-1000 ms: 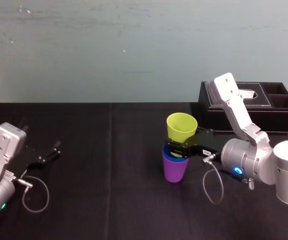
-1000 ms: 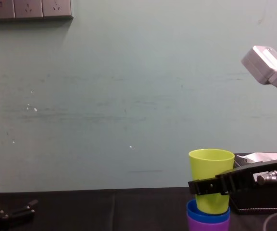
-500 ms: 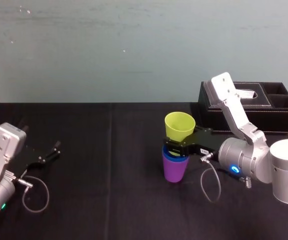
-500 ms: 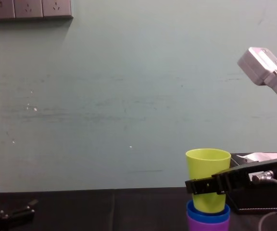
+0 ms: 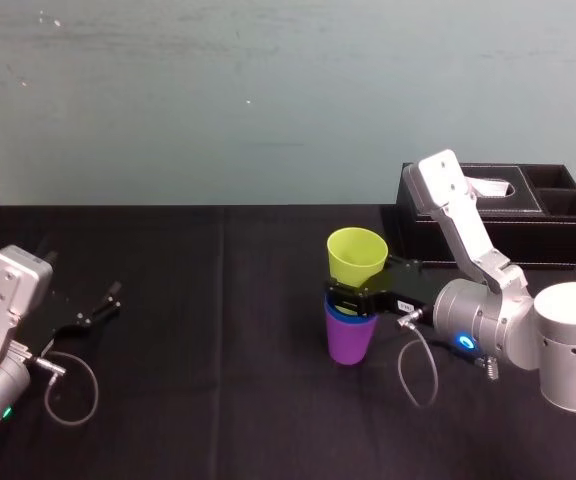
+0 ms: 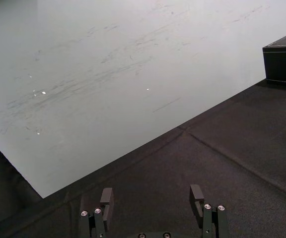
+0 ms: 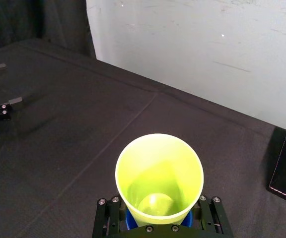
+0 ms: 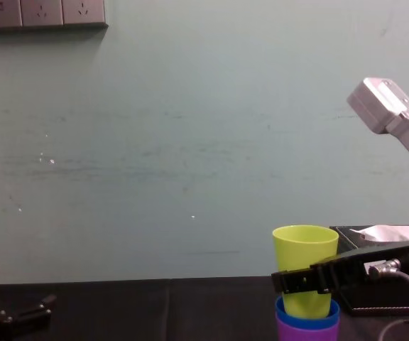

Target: Stack the three plastic cups sequentially using one hand.

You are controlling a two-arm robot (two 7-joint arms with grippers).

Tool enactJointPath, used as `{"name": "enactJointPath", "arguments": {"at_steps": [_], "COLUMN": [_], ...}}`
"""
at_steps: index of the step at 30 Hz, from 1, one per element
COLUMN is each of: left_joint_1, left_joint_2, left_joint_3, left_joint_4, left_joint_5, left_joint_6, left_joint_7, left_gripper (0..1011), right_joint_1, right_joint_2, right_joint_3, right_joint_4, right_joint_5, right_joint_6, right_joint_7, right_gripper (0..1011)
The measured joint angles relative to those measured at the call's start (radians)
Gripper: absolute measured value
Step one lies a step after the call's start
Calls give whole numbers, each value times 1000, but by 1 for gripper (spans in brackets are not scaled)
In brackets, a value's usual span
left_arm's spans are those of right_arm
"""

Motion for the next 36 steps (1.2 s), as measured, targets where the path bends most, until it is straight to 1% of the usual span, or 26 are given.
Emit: {"name": "enactJointPath", "arguments": {"at_steps": [11,20,25,29,32,36], "left_joint_1": [0,0,0,0,0,0], "left_joint_2": [0,0,0,0,0,0], "left_joint_3": [0,0,0,0,0,0], "left_joint_4": [0,0,0,0,0,0], "left_joint_5": [0,0,0,0,0,0], "left_joint_6": [0,0,0,0,0,0], "left_joint_7": [0,0,0,0,0,0], "left_gripper": [1000,1000,1000,1000,1000,1000], "right_joint_1": [-2,-2,-2,-2,-2,-2], "right_joint_2": [-4,-4,-3,-3,-3,-3], "right_joint_3": [-3,-2,-2,-2,-2,-2], "right_joint_4": [17,16,15,14,14,14], "right_joint_5": [-1,-1,-1,-2,-2,-3], "right_joint_6": [-17,-17,-15,-14,-14,-13], "right_joint_7": [-5,-5,-5,-4,-4,-4], "right_gripper": [710,715,813,931,998,1003]}}
